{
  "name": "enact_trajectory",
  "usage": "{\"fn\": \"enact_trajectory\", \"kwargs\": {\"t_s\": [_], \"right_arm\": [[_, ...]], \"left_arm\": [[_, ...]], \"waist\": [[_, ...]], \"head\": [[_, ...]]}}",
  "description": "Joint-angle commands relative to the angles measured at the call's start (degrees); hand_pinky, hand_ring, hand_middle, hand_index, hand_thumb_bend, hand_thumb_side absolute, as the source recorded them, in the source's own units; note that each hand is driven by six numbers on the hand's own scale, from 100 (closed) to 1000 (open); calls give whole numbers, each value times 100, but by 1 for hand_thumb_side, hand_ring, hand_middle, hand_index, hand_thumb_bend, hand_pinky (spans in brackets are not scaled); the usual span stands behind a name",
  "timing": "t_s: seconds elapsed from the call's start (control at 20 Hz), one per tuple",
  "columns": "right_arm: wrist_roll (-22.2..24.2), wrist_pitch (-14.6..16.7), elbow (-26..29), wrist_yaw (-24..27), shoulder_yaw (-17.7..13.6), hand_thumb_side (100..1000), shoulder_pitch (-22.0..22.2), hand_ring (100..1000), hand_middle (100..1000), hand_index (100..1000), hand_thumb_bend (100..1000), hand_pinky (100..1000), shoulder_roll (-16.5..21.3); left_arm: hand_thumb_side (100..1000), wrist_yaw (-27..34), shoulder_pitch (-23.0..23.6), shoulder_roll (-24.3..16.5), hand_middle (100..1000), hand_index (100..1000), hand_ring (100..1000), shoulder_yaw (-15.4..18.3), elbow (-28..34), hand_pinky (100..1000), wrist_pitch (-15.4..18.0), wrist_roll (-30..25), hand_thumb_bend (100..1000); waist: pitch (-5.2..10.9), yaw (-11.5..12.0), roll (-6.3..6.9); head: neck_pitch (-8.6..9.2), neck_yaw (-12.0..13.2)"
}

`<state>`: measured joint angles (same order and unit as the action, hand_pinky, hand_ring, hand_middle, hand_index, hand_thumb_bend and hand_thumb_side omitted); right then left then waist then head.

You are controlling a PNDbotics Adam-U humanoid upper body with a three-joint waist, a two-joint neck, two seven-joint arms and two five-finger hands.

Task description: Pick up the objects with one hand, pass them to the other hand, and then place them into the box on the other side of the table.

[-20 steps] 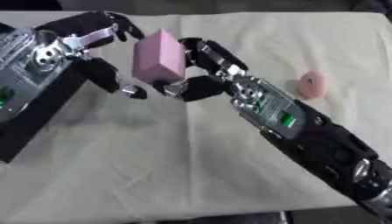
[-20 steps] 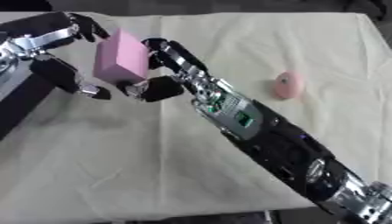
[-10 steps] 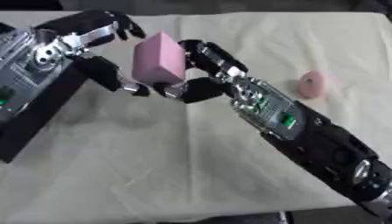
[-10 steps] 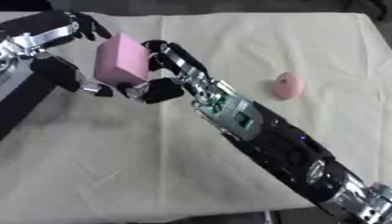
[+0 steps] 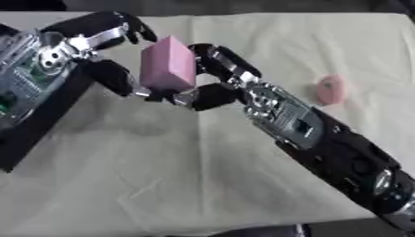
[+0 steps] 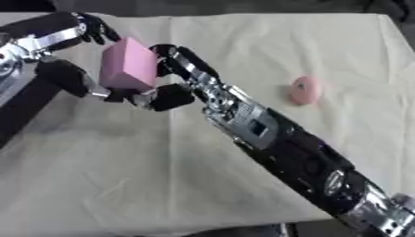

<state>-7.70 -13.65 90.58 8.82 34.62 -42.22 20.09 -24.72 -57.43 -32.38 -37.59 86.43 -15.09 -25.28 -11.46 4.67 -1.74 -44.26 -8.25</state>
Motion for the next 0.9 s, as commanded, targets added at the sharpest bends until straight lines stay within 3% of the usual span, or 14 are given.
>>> {"fn": "enact_trajectory", "kwargs": {"t_s": [0.05,0.4,0.9], "right_arm": [[31,3,118,-3,-21,100,-63,615,638,548,360,786,90],[40,-19,124,26,-14,100,-49,614,638,546,365,785,102],[47,-42,140,35,-14,100,-20,614,638,544,372,783,128]], "left_arm": [[410,48,-146,5,796,849,790,45,93,834,-28,14,722],[407,156,-151,18,770,829,778,30,139,829,-71,114,667],[325,384,-146,11,662,611,721,3,152,809,-128,315,314]], "waist": [[151,-8,69],[141,-8,75],[137,-5,69]], "head": [[14,1],[14,1],[14,2]]}}
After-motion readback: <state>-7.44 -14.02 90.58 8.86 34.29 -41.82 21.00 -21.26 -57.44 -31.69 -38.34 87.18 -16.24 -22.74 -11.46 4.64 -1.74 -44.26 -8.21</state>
